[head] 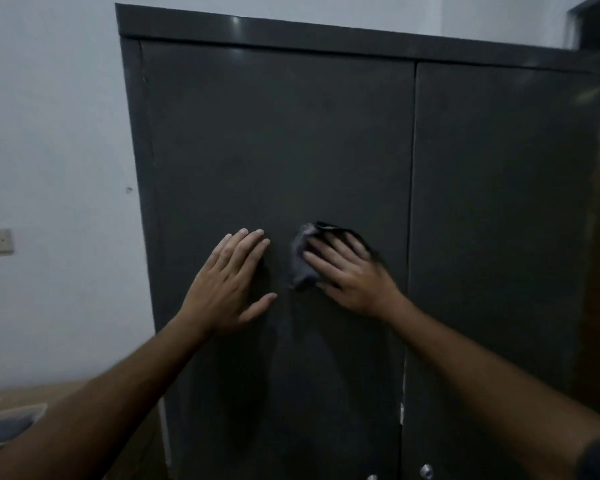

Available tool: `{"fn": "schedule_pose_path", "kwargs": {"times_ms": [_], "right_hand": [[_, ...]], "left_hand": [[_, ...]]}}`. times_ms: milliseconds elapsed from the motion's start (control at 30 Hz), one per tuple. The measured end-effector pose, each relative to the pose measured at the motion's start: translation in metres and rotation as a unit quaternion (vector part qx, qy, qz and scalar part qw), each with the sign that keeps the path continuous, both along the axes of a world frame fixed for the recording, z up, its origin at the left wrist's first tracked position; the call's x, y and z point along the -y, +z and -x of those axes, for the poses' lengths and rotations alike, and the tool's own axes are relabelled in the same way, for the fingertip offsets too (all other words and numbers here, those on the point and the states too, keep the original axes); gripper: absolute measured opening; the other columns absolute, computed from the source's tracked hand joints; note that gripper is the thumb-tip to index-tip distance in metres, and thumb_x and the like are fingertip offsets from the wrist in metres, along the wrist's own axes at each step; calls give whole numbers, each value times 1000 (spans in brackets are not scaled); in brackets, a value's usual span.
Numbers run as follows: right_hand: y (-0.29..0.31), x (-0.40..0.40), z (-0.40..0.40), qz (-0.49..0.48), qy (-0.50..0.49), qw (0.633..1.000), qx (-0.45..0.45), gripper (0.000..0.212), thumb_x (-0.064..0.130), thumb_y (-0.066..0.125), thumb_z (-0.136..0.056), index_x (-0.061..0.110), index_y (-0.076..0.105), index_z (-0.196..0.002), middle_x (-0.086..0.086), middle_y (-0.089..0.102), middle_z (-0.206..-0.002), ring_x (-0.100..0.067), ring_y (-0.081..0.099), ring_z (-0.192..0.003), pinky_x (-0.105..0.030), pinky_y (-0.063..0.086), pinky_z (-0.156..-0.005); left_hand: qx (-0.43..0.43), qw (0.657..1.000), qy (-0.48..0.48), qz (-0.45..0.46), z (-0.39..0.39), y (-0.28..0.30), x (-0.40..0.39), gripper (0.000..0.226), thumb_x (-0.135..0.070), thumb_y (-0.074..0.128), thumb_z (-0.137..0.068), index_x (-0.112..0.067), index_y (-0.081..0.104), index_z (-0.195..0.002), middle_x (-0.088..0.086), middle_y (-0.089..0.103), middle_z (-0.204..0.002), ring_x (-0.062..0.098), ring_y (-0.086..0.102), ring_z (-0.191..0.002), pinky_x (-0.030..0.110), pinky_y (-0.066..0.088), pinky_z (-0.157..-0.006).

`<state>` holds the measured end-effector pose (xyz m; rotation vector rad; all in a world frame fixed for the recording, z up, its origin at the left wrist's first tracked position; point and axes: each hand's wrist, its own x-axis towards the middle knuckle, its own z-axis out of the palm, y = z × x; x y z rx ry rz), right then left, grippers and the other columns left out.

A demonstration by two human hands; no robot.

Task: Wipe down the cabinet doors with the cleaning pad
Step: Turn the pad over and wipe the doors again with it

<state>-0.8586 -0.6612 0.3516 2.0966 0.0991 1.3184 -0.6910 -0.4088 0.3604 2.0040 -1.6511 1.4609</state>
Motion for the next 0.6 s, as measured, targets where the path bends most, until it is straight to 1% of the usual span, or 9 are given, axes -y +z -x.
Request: {"fn": "schedule_pose_path", "kwargs": {"times_ms": [67, 133, 267, 300, 333, 400, 433, 533, 600], "right_hand": [[8, 48, 41, -37, -44, 998, 20, 54, 42, 47, -104, 22, 44, -154, -7, 37, -163, -30, 35, -151, -52, 26, -123], [43, 83, 69, -149, -79, 980, 102, 60, 47, 39, -103, 20, 36, -158, -7, 28, -167, -29, 27, -154, -52, 19, -125], [141, 63, 39, -379, -42, 873, 303, 65, 47, 37, -104, 14, 30, -160, -9, 19, -169, -31, 13, -157, -57, 11, -125], [147, 52, 24, -373, -24, 877, 303, 65, 46, 38, -104, 14, 30, -160, -10, 20, -169, -31, 14, -157, -57, 10, -126], [140, 43, 12, -326, -10, 904, 276, 64, 45, 40, -103, 15, 32, -160, -9, 21, -169, -31, 15, -157, -56, 10, -126], [98, 43, 12, -186, 1, 970, 154, 63, 43, 46, -102, 18, 34, -159, -7, 23, -169, -27, 15, -158, -55, 13, -126], [74, 56, 25, -124, 0, 988, 97, 63, 42, 48, -102, 19, 34, -159, -6, 23, -169, -26, 15, -158, -55, 16, -125], [44, 116, 79, -45, -28, 998, 33, 64, 44, 51, -100, 21, 37, -158, -5, 26, -168, -25, 20, -157, -53, 19, -125], [64, 149, 108, -111, -50, 991, 65, 65, 41, 53, -99, 20, 37, -158, -5, 27, -167, -26, 22, -156, -53, 20, -125]], "left_hand": [[18, 1000, 8, -10, 6, 5, 14, 92, -70, 42, -97, -5, 32, -162, 16, 27, -170, 33, 22, -159, 47, 14, -131], [25, 1000, 4, -7, 13, 10, 30, 93, -71, 42, -97, -7, 29, -163, 14, 25, -171, 30, 19, -160, 47, 13, -132], [8, 1000, -4, 12, 37, 25, 71, 91, -68, 46, -98, -7, 29, -163, 13, 25, -170, 30, 18, -160, 48, 15, -131], [3, 1000, -10, 22, 44, 29, 80, 89, -66, 48, -98, -6, 31, -162, 13, 27, -170, 30, 19, -160, 49, 17, -131], [0, 999, -17, 32, 50, 34, 90, 87, -63, 49, -97, -5, 33, -161, 14, 30, -168, 32, 22, -159, 50, 19, -130], [4, 998, -31, 47, 61, 43, 107, 81, -59, 51, -97, -4, 41, -156, 16, 36, -165, 34, 27, -156, 50, 20, -130], [11, 998, -35, 46, 66, 46, 114, 78, -58, 51, -97, -5, 44, -154, 17, 37, -164, 34, 28, -156, 49, 18, -130], [28, 999, -31, 27, 74, 50, 129, 78, -61, 47, -98, -10, 43, -157, 15, 34, -166, 32, 24, -158, 46, 12, -132], [27, 999, -24, 36, 72, 52, 135, 83, -64, 45, -98, -10, 37, -160, 13, 29, -169, 29, 20, -160, 45, 10, -132]]}}
